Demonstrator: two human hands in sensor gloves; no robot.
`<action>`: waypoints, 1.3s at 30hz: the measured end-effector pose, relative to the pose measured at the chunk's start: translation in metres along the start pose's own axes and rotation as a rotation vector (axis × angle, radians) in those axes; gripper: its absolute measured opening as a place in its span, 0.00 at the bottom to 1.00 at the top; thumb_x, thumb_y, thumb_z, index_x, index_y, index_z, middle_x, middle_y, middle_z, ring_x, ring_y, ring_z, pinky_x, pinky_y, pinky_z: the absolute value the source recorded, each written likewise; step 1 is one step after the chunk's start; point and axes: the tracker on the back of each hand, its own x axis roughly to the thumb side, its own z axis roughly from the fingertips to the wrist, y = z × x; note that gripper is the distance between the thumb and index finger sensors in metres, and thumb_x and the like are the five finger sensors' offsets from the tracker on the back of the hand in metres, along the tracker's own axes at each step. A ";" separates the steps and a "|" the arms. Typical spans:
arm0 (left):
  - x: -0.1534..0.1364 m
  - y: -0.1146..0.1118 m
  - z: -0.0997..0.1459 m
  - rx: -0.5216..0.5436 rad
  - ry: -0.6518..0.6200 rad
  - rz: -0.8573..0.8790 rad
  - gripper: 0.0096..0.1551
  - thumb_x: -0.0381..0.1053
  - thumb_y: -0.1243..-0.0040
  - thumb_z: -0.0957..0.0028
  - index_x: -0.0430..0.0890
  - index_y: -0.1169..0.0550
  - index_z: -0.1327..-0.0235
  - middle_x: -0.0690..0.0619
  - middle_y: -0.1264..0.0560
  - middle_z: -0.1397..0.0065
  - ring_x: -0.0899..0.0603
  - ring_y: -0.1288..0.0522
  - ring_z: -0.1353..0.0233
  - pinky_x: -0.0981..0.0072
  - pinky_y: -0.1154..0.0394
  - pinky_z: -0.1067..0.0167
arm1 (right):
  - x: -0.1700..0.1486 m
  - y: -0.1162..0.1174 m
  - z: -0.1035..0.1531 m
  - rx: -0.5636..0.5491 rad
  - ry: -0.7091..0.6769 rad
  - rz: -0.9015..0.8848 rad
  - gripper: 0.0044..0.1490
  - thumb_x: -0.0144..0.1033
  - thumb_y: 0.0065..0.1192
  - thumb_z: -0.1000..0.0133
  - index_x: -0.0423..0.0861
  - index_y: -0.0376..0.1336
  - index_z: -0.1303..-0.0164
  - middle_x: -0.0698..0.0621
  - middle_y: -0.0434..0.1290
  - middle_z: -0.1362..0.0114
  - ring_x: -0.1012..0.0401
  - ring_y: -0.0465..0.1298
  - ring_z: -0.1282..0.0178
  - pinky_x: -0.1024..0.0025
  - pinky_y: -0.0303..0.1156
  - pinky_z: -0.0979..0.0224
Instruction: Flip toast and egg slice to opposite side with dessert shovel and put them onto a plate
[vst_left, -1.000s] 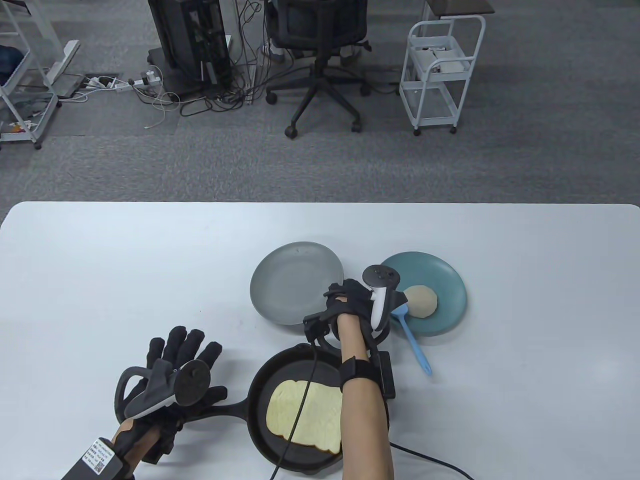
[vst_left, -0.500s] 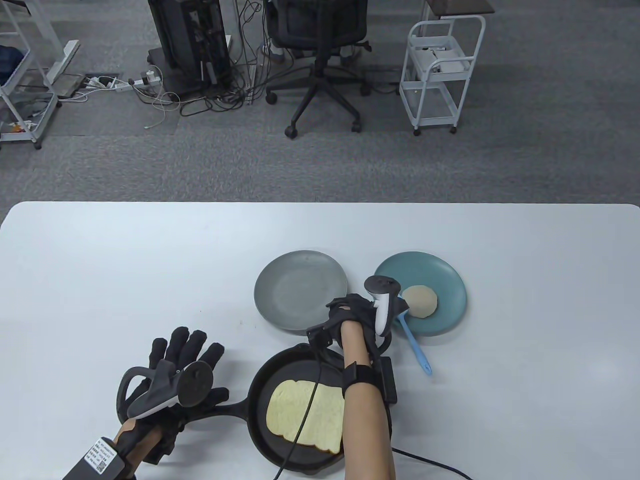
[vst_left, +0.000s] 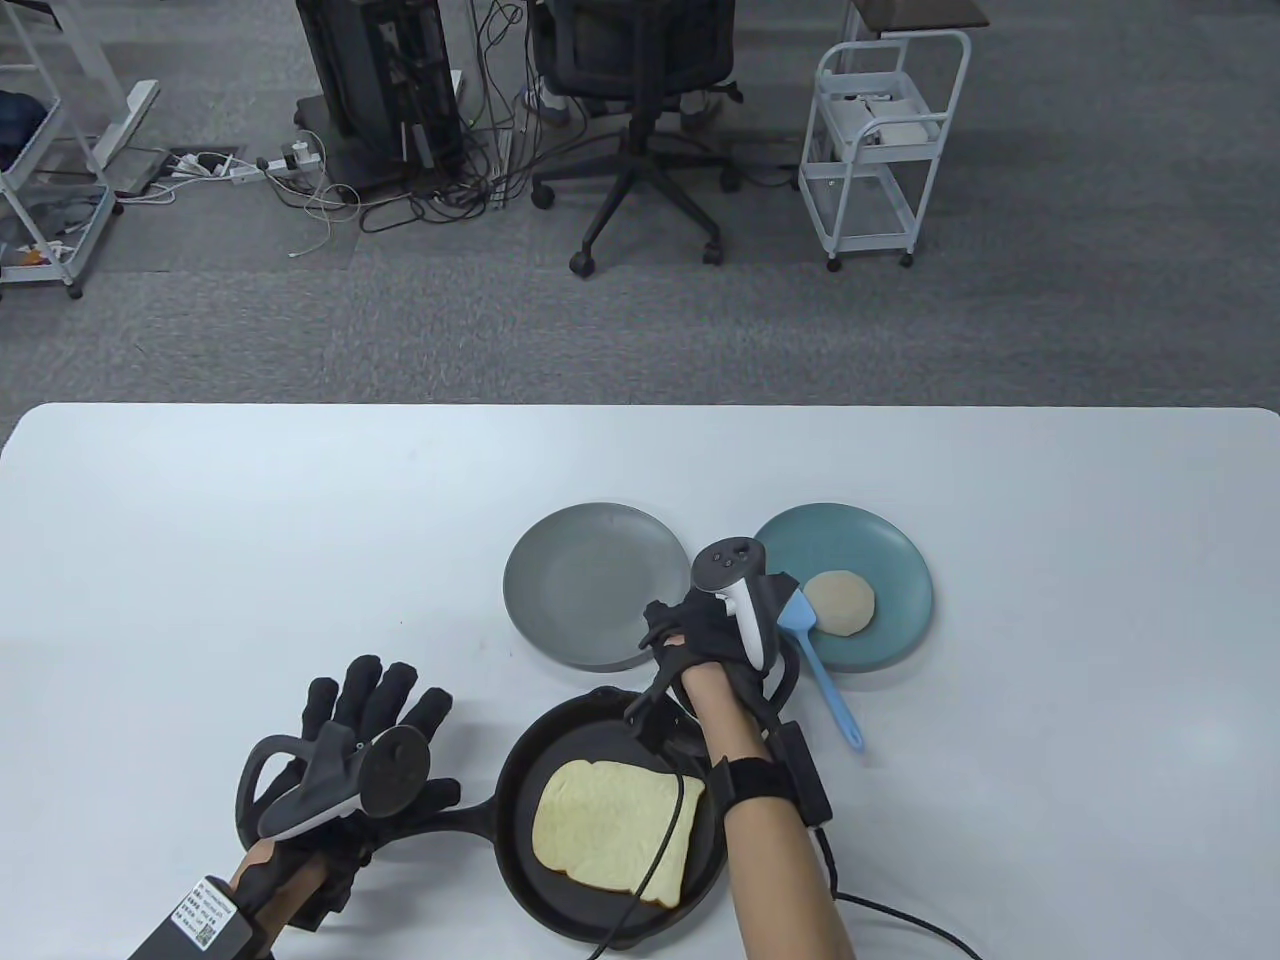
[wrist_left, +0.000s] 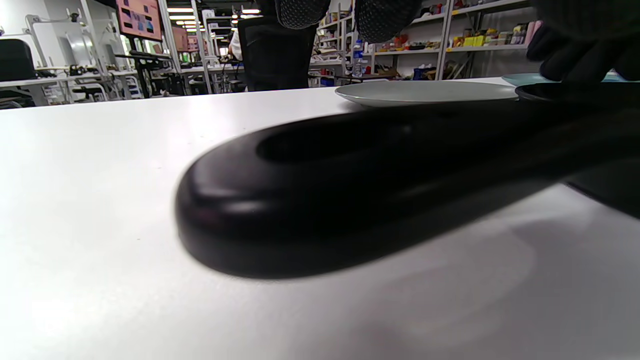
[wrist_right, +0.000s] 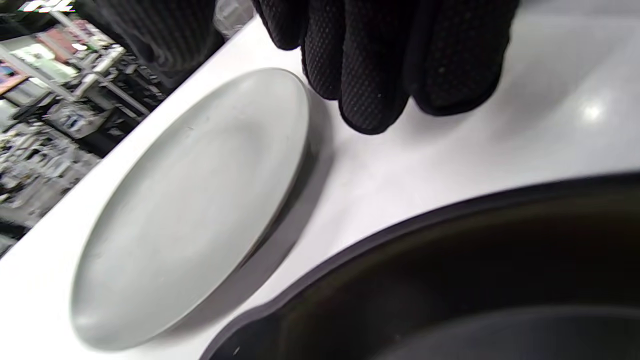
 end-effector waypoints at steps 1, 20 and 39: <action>0.000 0.000 0.000 0.001 0.002 0.001 0.56 0.79 0.57 0.65 0.60 0.46 0.19 0.46 0.53 0.10 0.29 0.59 0.13 0.30 0.59 0.22 | -0.001 -0.007 0.007 -0.017 -0.026 0.010 0.49 0.54 0.62 0.48 0.40 0.54 0.21 0.40 0.70 0.22 0.47 0.80 0.33 0.52 0.77 0.39; 0.002 -0.002 -0.001 -0.003 -0.008 -0.009 0.56 0.79 0.57 0.65 0.60 0.46 0.19 0.46 0.53 0.10 0.29 0.59 0.13 0.30 0.60 0.22 | -0.082 -0.056 0.041 -0.270 0.065 0.491 0.53 0.58 0.64 0.49 0.42 0.53 0.19 0.39 0.63 0.15 0.39 0.63 0.19 0.41 0.65 0.27; -0.002 0.001 0.001 0.000 -0.009 0.018 0.56 0.78 0.56 0.64 0.60 0.46 0.19 0.46 0.53 0.10 0.29 0.59 0.13 0.30 0.60 0.22 | -0.087 -0.022 0.008 -0.480 0.136 0.775 0.36 0.58 0.71 0.54 0.47 0.74 0.42 0.59 0.86 0.57 0.59 0.86 0.56 0.59 0.80 0.49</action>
